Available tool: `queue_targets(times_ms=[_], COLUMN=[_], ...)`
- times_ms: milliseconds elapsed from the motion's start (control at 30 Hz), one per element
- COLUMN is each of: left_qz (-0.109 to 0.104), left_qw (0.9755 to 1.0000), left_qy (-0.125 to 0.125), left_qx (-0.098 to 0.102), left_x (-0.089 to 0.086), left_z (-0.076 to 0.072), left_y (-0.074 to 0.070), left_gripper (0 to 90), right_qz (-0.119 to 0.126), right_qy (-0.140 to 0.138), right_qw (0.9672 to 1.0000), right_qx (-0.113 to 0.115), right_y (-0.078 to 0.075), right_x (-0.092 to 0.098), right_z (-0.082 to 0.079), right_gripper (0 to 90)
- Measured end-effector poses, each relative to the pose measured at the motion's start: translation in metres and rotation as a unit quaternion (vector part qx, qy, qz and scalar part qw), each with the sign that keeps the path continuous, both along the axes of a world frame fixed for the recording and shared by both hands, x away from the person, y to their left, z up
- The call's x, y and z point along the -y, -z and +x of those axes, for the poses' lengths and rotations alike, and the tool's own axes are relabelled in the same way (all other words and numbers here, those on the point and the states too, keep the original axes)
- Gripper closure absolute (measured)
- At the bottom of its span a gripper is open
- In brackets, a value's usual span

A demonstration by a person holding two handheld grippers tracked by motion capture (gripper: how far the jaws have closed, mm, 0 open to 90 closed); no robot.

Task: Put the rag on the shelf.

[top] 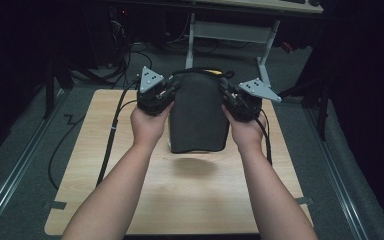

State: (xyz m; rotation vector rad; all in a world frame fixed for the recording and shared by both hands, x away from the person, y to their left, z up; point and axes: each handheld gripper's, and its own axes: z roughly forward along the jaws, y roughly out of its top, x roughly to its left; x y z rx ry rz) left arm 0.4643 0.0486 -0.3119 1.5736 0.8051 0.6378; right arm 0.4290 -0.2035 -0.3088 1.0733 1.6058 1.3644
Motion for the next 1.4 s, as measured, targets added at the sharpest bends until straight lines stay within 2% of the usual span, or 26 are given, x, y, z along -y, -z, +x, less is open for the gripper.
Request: queue_targets(times_ms=[100,233,400,567,633,933,1000,1100,1233,1400], left_qz=[0.008,0.024,0.024,0.026,0.024,0.06,0.06,0.055,0.063,0.07], left_qw=[1.0,0.9997,0.9996,0.9996,0.9994,0.997,0.9965,0.9949,0.9935,0.9919], left_qy=[0.002,0.001,0.002,-0.005,-0.004,0.0,0.0,0.0,0.005,0.01], left_qx=[0.003,0.009,-0.013,-0.012,-0.023,-0.049,-0.059,-0.084,-0.094,-0.105], left_x=[0.003,0.004,0.001,-0.001,-0.001,0.003,0.001,-0.001,-0.001,-0.003], left_z=[0.005,0.015,0.034,0.044,0.049,0.06,0.062,0.067,0.068,0.069], left_y=[-0.005,-0.007,0.001,0.005,0.009,0.028,0.034,0.046,0.056,0.064], left_gripper=[79.9,79.6,78.8,78.6,78.5,77.4,76.7,75.7,75.7,77.1], right_qz=[-0.005,-0.006,-0.015,-0.032,-0.035,-0.052,-0.053,-0.065,-0.077,-0.07], right_qy=[0.005,-0.003,-0.009,-0.009,-0.007,-0.005,-0.008,-0.011,-0.014,-0.015], right_qw=[1.0,1.0,0.9998,0.9994,0.9993,0.9977,0.9972,0.9962,0.9945,0.9942], right_qx=[0.003,0.003,-0.013,-0.01,-0.012,-0.044,-0.052,-0.058,-0.069,-0.081], right_y=[0.001,0.003,0.009,0.007,0.007,0.028,0.032,0.037,0.043,0.052], right_x=[0.002,0.007,0.007,0.003,0.001,0.003,0.003,0.003,0.003,0.008], right_z=[0.008,0.02,0.037,0.047,0.051,0.069,0.07,0.072,0.074,0.075], right_gripper=[78.9,78.4,78.2,77.9,77.8,77.4,77.0,76.6,75.7,74.1])
